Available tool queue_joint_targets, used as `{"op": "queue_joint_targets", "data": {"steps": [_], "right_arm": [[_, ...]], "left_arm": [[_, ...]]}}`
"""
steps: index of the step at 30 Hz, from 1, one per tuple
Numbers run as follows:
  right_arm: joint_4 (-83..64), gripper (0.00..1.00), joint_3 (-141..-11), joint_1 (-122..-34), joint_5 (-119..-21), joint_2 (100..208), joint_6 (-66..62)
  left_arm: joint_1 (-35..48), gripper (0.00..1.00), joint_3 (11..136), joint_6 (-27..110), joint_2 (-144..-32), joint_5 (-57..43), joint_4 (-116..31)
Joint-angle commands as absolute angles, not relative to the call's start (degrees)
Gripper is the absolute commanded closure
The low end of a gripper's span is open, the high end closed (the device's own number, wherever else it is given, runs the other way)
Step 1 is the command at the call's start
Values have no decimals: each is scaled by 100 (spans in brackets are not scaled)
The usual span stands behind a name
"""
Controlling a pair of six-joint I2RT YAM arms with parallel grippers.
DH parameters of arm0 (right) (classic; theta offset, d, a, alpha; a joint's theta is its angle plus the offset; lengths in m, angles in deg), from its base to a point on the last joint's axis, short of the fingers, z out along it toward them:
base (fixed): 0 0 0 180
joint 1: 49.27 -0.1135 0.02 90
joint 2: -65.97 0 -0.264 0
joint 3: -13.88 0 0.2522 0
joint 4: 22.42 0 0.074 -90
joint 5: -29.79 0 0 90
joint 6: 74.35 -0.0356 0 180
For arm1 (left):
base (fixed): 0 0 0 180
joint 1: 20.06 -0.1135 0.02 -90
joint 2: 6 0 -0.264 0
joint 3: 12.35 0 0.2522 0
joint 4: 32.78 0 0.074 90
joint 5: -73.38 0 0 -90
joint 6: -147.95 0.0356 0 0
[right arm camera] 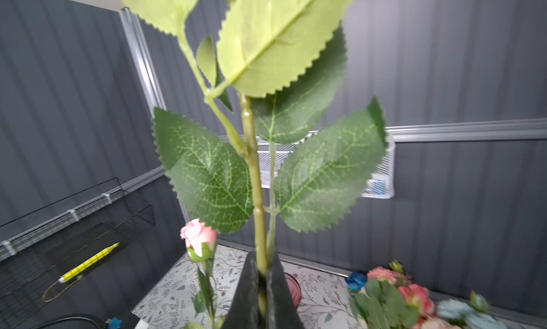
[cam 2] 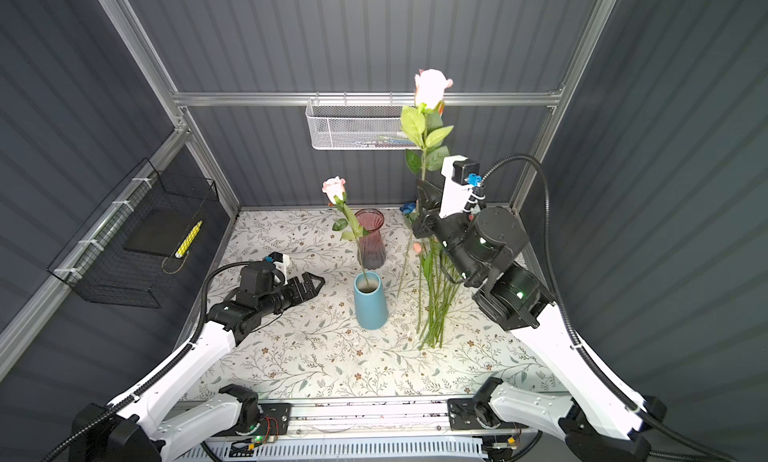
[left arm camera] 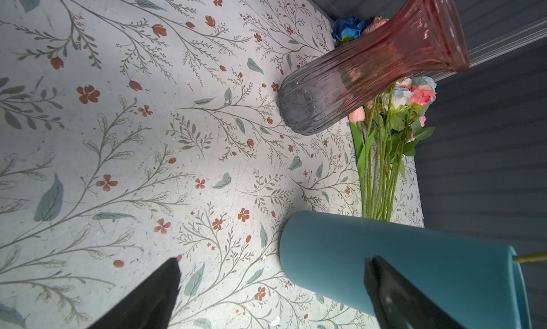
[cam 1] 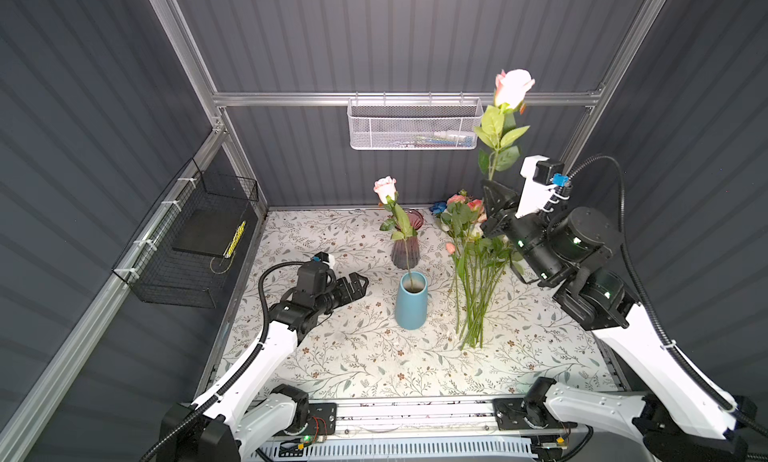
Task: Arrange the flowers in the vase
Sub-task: 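Lift a second pink rose and carry it over the teal vase with the right gripper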
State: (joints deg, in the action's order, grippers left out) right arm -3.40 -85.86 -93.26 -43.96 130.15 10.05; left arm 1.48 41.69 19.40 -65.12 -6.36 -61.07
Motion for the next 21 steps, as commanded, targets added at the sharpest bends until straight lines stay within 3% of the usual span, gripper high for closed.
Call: {"op": "queue_joint_targets", "data": {"steps": [1,9,21], "right_arm": [[-631,100,-8926,-9526,-4732,13518,1264],[-1092,100,-9508,-9640,-4911,14351,1351],[-2801,100,-7450,-9772,-4792,14217,1315]], "left_arm": [[112,1,4326,1987,-6393,-677,-6279],[112,0,4331,1990,-6312,-712,-6352],[112,1,4394,1989,-6260,-679,-6402]]}}
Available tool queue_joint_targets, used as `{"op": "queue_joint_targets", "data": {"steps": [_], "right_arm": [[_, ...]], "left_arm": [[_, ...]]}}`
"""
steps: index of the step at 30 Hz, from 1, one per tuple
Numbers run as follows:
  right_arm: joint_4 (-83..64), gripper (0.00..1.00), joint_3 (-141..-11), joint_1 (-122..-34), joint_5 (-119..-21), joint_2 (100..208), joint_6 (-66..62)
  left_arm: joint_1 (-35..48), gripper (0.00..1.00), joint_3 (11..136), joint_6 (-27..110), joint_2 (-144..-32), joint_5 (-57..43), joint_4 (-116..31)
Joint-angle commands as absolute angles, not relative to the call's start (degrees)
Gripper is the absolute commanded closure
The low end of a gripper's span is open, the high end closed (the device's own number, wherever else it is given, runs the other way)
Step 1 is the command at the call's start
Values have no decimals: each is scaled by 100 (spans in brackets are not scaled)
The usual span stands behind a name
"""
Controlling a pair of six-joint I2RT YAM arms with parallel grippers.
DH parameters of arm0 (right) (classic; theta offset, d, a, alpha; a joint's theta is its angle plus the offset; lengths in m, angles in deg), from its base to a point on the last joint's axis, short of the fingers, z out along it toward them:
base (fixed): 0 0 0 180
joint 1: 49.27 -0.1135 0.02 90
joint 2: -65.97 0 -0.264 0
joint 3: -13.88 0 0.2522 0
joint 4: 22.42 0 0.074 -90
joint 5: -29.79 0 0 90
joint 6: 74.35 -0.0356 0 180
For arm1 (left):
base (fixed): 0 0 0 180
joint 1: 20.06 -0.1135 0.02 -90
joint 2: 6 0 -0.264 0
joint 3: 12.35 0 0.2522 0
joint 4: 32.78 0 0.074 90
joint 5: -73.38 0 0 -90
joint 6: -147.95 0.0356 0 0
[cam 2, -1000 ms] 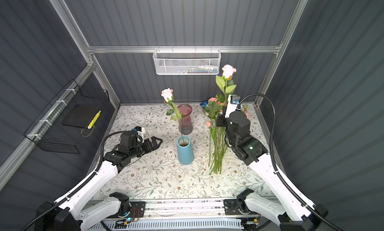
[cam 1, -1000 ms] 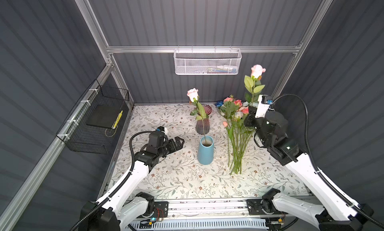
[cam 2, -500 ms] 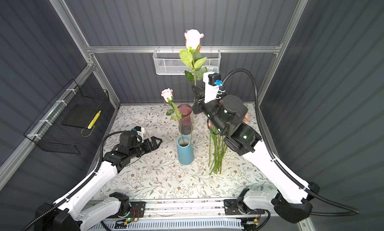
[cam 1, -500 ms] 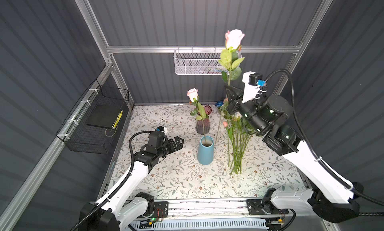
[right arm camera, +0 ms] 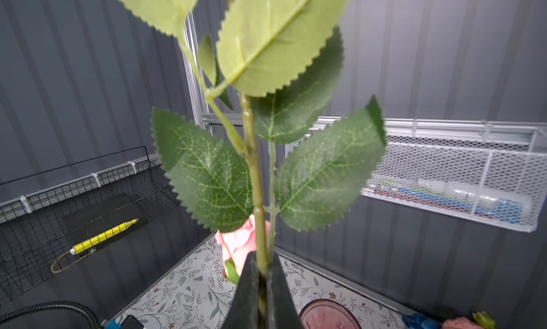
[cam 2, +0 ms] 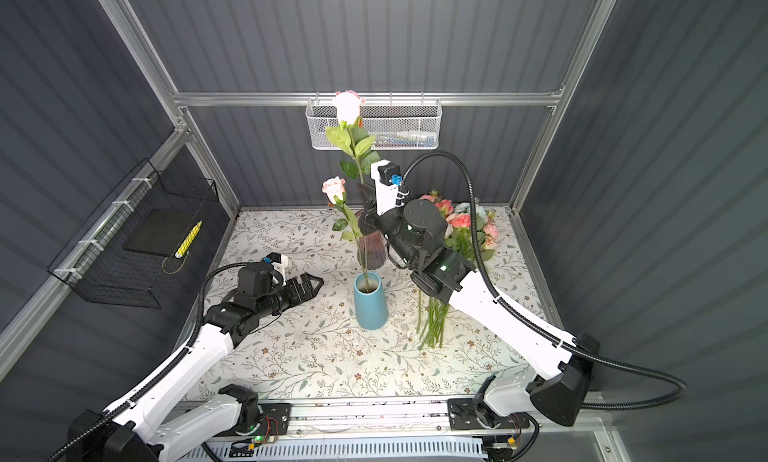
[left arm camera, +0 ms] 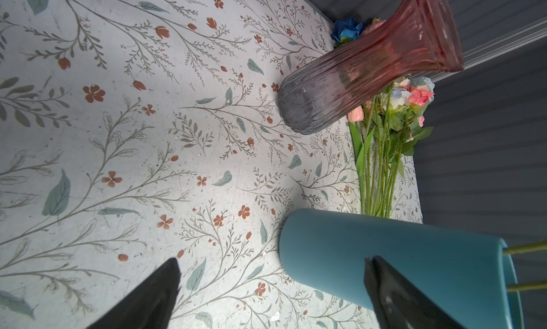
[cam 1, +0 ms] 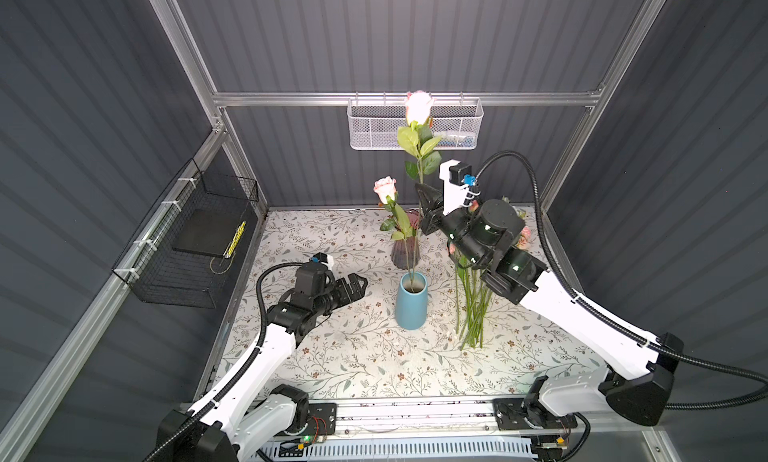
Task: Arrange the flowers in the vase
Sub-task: 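Lift a second pink rose and carry it over the teal vase with the right gripper, then lower the pink rose into the teal vase and open the right gripper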
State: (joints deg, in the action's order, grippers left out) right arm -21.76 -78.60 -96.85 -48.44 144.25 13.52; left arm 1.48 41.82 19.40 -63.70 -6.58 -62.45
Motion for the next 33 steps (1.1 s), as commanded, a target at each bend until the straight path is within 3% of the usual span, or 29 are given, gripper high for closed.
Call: {"op": "queue_joint_targets", "data": {"steps": [1,7,8,10,13,18,26,33], "right_arm": [[-2886,100,-7199,-9796,-4791,14123,1250],[-2614,86,-6369,-9902,-4733,13784,685],[-2500,81,-6308,-9911,-4768,13746,587],[-2469,60,-6049,-9911,-4843,13580,390],[-2550,47,-5641,-9904,-4937,13213,261],[-2160,40,-5202,-9902,-4902,12514,75],[-1661,37,-4243,-9526,-4267,11683,-218],[-235,41,-5001,-7520,-5609,13375,-1294]], "left_arm": [[112,0,4398,1983,-6250,-669,-6402],[112,0,4410,1993,-6286,-650,-6369],[112,1,4405,2000,-6300,-650,-6362],[112,0,4386,2027,-6328,-652,-6354],[112,0,4339,2042,-6346,-654,-6364],[112,0,4326,2085,-6340,-655,-6407],[111,0,4266,2149,-6351,-736,-6369],[107,0,4186,2093,-6474,-634,-6291]]}}
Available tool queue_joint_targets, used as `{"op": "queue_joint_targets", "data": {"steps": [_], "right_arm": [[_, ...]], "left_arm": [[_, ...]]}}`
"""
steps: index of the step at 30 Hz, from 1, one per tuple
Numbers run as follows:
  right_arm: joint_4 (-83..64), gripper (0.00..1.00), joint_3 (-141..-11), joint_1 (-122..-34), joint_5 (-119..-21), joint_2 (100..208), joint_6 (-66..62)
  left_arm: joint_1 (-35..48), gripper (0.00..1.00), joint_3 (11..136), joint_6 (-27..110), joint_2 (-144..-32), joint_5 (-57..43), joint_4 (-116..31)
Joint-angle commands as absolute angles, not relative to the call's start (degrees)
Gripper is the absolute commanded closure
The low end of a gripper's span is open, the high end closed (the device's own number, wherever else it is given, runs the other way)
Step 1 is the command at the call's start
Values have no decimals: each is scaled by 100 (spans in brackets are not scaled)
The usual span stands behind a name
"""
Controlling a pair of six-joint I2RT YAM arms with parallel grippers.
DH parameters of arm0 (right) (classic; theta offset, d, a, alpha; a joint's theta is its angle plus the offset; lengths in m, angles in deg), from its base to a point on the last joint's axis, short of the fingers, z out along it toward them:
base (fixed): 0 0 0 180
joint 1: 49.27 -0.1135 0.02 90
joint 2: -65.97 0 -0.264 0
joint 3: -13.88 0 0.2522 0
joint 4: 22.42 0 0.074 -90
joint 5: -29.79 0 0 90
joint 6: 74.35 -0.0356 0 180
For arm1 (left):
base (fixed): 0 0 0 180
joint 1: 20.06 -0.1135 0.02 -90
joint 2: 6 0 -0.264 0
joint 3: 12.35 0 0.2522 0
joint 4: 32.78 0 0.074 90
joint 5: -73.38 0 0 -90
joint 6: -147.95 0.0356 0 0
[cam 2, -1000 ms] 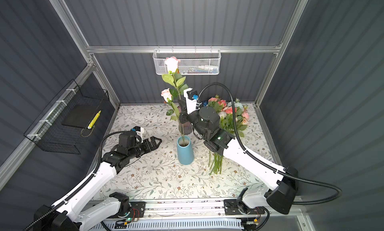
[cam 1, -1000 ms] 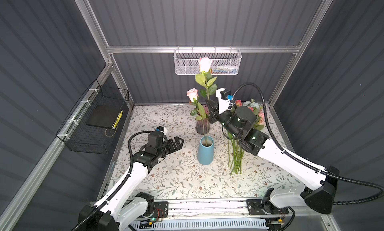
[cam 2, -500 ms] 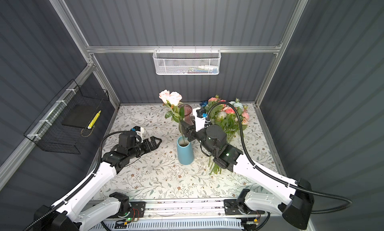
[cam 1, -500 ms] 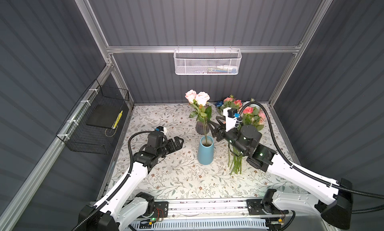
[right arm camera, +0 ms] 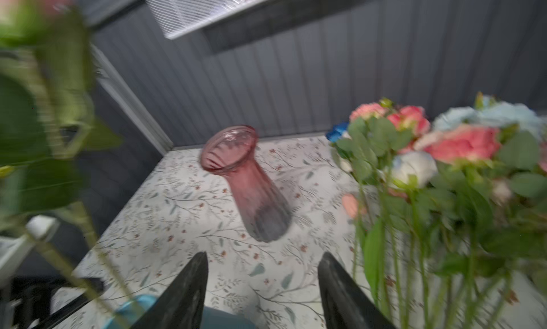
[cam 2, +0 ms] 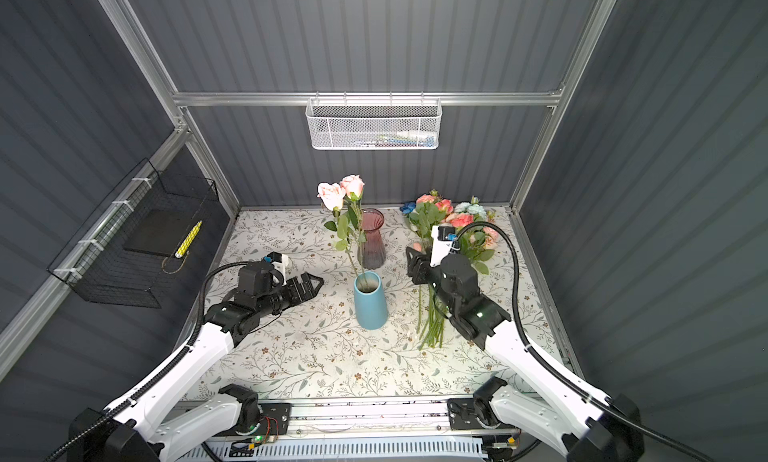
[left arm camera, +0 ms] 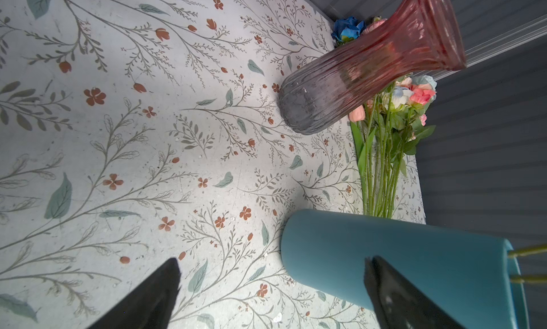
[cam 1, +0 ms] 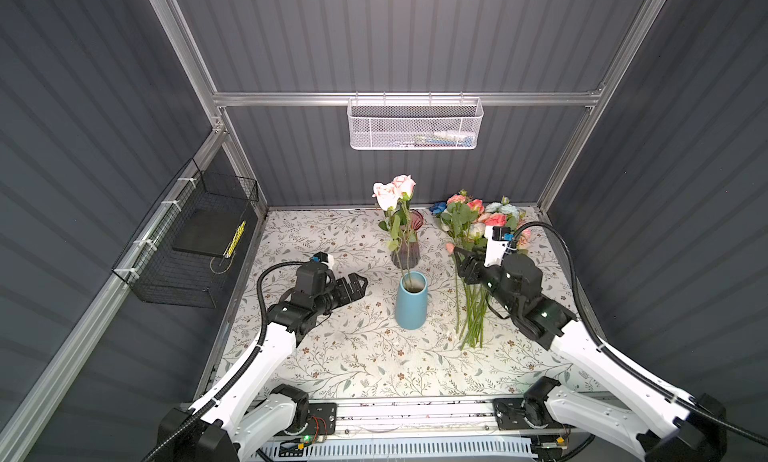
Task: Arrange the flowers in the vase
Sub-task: 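Lower the pink rose into the teal vase and open the right gripper, then move the right gripper back to the bunch and grasp a peach rose stem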
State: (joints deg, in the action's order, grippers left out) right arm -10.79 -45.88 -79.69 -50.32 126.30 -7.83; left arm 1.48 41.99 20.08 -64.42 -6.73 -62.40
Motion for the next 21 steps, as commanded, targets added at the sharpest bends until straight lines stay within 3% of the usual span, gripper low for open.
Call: {"op": "queue_joint_targets", "data": {"steps": [1,12,21], "right_arm": [[2,42,-5205,-7379,-5703,13702,-1327],[895,58,-6931,-6866,-6318,16462,-1456],[1133,62,-7244,-6879,-6009,17218,-1408]], "left_arm": [[107,0,4184,2094,-6458,-635,-6301],[103,0,4133,2121,-6285,-730,-6437],[103,0,4120,2110,-6295,-723,-6405]]}}
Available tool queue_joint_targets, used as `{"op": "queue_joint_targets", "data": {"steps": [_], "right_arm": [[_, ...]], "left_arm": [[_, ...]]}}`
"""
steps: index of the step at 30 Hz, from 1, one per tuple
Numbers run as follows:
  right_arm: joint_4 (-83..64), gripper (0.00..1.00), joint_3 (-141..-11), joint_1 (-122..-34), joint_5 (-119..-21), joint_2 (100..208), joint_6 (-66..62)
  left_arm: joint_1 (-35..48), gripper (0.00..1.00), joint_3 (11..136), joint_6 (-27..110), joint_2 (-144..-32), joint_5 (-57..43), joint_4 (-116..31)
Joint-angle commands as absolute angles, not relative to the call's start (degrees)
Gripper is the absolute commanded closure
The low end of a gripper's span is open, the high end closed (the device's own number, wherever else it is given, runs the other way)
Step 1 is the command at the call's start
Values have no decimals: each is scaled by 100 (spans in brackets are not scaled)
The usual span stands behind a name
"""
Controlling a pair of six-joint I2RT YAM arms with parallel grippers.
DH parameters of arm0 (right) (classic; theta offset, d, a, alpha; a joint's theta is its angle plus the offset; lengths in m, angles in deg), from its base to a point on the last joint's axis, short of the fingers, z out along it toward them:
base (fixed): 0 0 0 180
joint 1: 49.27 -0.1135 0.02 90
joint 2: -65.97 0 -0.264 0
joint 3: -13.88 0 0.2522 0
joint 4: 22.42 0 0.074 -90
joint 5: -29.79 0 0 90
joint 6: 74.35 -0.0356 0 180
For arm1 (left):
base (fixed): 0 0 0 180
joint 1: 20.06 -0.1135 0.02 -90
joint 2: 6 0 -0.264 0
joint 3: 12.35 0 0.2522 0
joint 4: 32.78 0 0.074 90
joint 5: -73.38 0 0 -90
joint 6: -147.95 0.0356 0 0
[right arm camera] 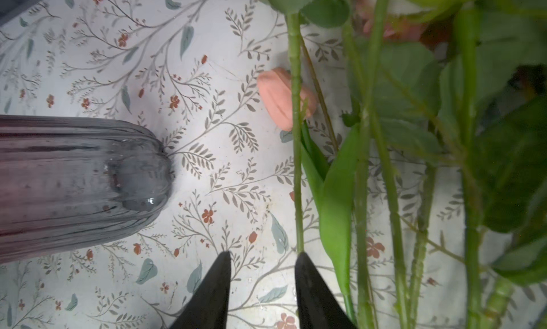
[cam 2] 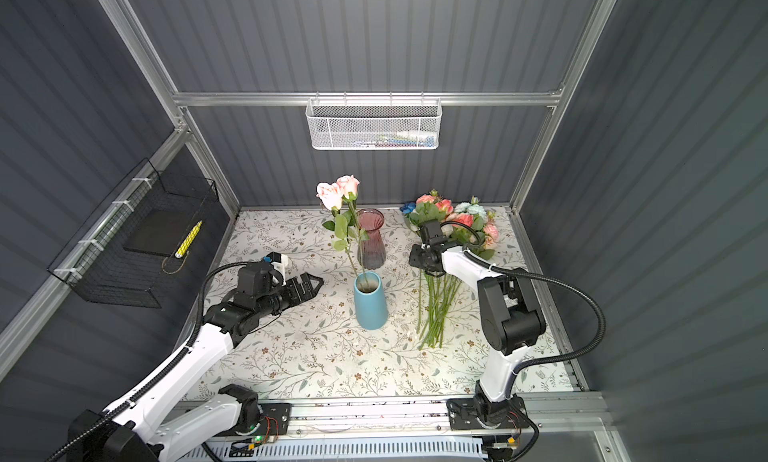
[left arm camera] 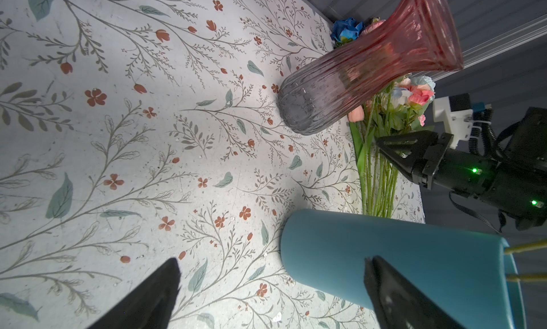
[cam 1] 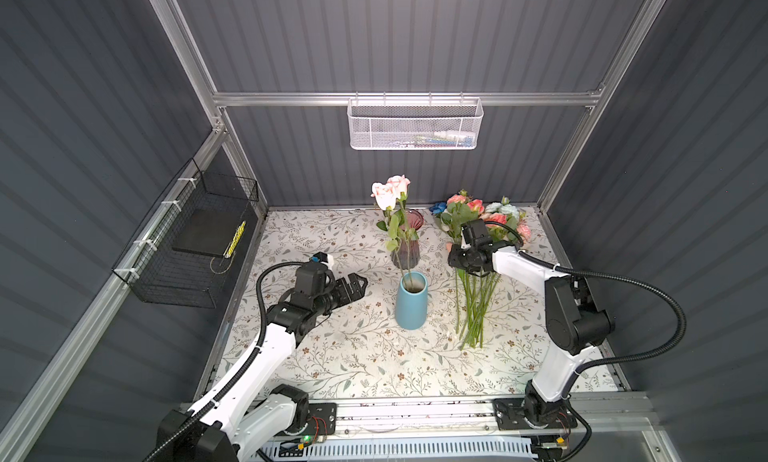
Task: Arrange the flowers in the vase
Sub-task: 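Move the right gripper back to the bunch and grasp a peach rose stem, then lift the peach rose with the right gripper while the left gripper rises toward it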
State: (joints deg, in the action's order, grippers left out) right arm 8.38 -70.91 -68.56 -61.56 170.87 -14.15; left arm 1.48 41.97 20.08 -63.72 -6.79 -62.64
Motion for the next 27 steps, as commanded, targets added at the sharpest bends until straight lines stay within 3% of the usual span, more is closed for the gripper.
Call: {"op": "queue_joint_targets", "data": {"steps": [1,11,14,19,27], "right_arm": [[1161,62,-7263,-6884,-5995,17278,-1384],[1251,75,-7385,-6922,-5881,17804,-1282],[1234,86,-7368,-6931,-5864,17791,-1236],[547,99,-6808,-6988,-5995,17066,-1059],[-287,100,-5784,-7239,-6201,15340,-889]], "left_arm": [[108,0,4112,2111,-6304,-723,-6400],[103,1,4114,2059,-6341,-688,-6379],[103,1,4149,2064,-6293,-682,-6409],[103,2,4191,2052,-6167,-557,-6381],[103,6,4358,2118,-5882,-175,-6279]]}}
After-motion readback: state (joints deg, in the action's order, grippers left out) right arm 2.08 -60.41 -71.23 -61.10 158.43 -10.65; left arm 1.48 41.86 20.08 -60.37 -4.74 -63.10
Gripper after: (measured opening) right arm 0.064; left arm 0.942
